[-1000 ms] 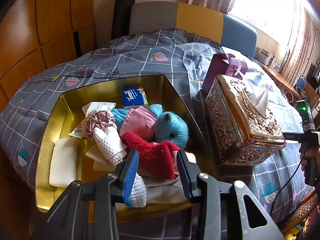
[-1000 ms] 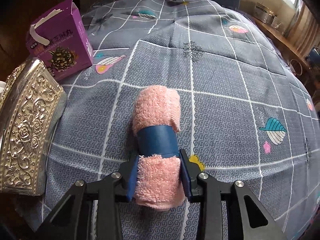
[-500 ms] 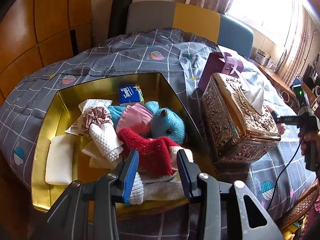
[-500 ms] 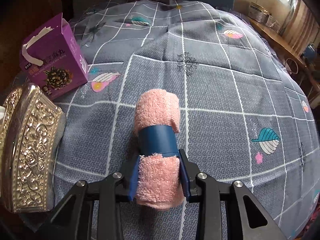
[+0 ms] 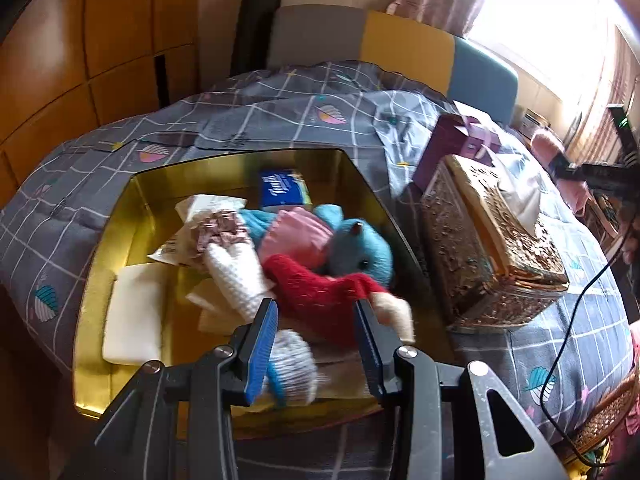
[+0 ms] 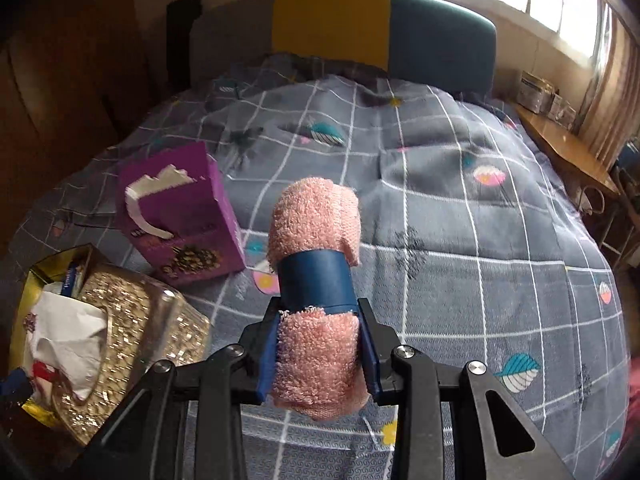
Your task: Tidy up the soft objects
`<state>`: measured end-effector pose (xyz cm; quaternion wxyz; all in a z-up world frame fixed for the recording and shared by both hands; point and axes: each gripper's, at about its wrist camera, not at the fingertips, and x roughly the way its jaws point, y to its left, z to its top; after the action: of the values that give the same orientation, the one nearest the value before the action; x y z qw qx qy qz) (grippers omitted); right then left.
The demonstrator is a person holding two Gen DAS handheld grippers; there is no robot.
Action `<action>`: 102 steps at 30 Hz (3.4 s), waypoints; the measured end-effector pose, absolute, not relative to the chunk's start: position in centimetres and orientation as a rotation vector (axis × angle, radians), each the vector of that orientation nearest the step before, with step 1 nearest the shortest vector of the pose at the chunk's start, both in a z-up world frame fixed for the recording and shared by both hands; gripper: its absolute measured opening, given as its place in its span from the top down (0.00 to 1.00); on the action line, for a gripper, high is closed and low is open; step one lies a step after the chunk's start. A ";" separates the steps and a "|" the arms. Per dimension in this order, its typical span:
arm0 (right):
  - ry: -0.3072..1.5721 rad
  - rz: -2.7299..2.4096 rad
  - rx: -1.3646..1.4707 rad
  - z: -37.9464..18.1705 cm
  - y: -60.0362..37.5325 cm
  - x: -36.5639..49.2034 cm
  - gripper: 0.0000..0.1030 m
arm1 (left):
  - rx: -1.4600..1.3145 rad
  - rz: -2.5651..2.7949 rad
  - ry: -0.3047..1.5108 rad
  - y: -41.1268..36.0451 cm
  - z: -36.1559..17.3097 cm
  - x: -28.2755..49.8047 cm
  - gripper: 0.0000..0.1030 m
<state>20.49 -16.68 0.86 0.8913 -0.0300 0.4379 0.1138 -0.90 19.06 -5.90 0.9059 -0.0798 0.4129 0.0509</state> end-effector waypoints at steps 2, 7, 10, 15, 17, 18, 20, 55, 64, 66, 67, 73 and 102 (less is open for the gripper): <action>0.863 0.289 -0.072 2.6 -15.0 19.9 0.66 | -0.174 0.132 0.851 20.0 -5.9 -1.1 0.62; 0.782 0.469 -0.133 5.2 -9.4 17.0 0.66 | -0.205 0.199 0.845 22.3 -5.9 -1.8 0.62; 0.765 0.577 -0.191 5.6 -5.4 14.6 0.66 | -0.218 0.237 0.836 23.5 -5.8 -2.2 0.62; 0.785 0.779 -0.266 5.5 1.2 9.5 0.66 | -0.247 0.296 0.803 25.0 -5.2 -2.8 0.62; 0.818 0.859 -0.271 4.6 3.8 7.8 0.66 | -0.256 0.307 0.800 25.5 -5.1 -2.9 0.62; 0.840 0.889 -0.275 3.9 5.1 7.1 0.66 | -0.260 0.312 0.798 25.7 -5.1 -2.9 0.62; 0.883 0.933 -0.290 2.2 7.8 6.2 0.66 | -0.267 0.317 0.794 26.0 -5.1 -3.1 0.62; 0.976 0.791 -0.390 -8.8 15.2 8.4 0.62 | -0.239 0.299 0.798 24.5 -5.1 -3.3 0.62; 0.917 0.814 -0.291 -5.9 13.1 7.0 0.34 | -0.236 0.303 0.789 24.4 -4.6 -3.4 0.62; 0.881 0.816 -0.318 -5.4 13.0 6.2 0.35 | -0.237 0.301 0.790 24.3 -4.6 -3.4 0.62; 0.876 0.822 -0.323 -5.2 12.9 6.1 0.36 | -0.236 0.301 0.790 24.3 -4.6 -3.5 0.62; 0.885 0.787 -0.420 -6.7 14.5 6.7 0.78 | -0.233 0.301 0.788 24.2 -4.7 -3.4 0.62; 0.690 0.551 -0.255 -2.7 7.4 3.6 0.33 | -0.180 0.328 0.743 21.5 -3.2 -3.6 0.62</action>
<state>3.56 7.41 -2.73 0.8962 -0.1232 0.3332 0.2659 -3.57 21.46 -3.20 0.9148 -0.0875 0.3607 0.1593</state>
